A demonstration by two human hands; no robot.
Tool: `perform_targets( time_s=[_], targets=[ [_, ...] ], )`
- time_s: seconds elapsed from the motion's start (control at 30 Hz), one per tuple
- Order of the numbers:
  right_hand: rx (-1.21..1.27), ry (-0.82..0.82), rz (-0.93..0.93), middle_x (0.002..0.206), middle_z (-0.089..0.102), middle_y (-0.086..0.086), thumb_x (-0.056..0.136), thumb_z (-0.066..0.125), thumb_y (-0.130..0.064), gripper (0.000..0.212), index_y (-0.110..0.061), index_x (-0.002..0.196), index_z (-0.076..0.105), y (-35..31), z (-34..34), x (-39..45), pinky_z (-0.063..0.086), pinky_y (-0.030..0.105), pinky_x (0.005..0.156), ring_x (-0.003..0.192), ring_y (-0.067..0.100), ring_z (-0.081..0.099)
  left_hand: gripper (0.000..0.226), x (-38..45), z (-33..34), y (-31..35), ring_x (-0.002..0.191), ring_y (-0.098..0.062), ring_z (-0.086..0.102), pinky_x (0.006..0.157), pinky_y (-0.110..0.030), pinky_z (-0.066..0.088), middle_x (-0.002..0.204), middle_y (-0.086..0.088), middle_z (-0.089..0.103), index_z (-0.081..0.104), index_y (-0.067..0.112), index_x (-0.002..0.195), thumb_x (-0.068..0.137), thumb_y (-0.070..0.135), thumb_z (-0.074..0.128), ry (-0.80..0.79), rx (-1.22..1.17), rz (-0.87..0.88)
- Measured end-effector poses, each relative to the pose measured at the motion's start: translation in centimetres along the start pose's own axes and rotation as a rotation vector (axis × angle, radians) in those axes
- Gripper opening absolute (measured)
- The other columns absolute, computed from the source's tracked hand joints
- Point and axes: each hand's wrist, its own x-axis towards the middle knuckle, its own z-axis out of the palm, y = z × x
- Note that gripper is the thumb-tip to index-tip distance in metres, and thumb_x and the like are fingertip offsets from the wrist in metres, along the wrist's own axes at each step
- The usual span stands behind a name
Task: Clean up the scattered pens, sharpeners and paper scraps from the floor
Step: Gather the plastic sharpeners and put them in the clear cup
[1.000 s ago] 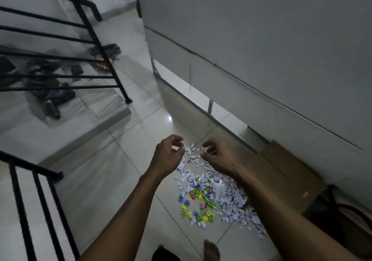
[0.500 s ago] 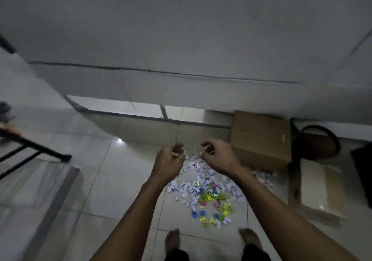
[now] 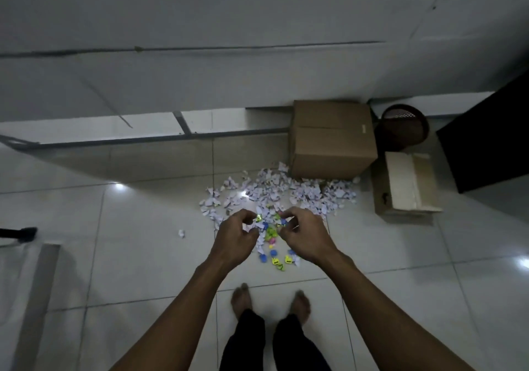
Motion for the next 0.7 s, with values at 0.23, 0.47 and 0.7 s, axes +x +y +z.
perform_targets(
  time_s=[0.23,0.47,0.7],
  targets=[
    [-0.045,-0.031,0.051,0.087,0.069,0.002,0.083,0.067,-0.025,0.026,-0.019,0.109,0.067,8.1,4.3,3.6,0.054,0.031,0.074,0.078,0.019,0.066,0.029,4.3,7.3,-6.1,0.082,-0.015,0.064,0.073,-0.021,0.040,0.107,0.003,0.061,0.062,0.014,0.116,0.087,0.010,0.060,-0.068,0.021,-0.040],
    [-0.106,-0.062,0.054,0.088,0.069,0.004,0.083,0.067,-0.026,0.023,-0.021,0.106,0.065,18.0,11.1,11.8,0.054,0.031,0.072,0.077,0.018,0.064,0.018,12.9,15.4,-15.0,0.085,-0.024,0.064,0.076,-0.029,0.047,0.100,-0.006,0.066,0.066,0.005,0.102,0.084,0.005,0.061,-0.067,0.057,-0.014],
    [-0.134,-0.054,0.035,0.083,0.069,0.004,0.082,0.066,-0.025,0.027,-0.020,0.109,0.065,28.2,20.6,22.6,0.053,0.036,0.075,0.085,0.023,0.063,0.015,24.2,24.1,-27.1,0.083,-0.024,0.064,0.074,-0.028,0.049,0.094,-0.010,0.070,0.069,0.005,0.097,0.084,0.007,0.062,0.023,0.122,-0.030]
  ],
)
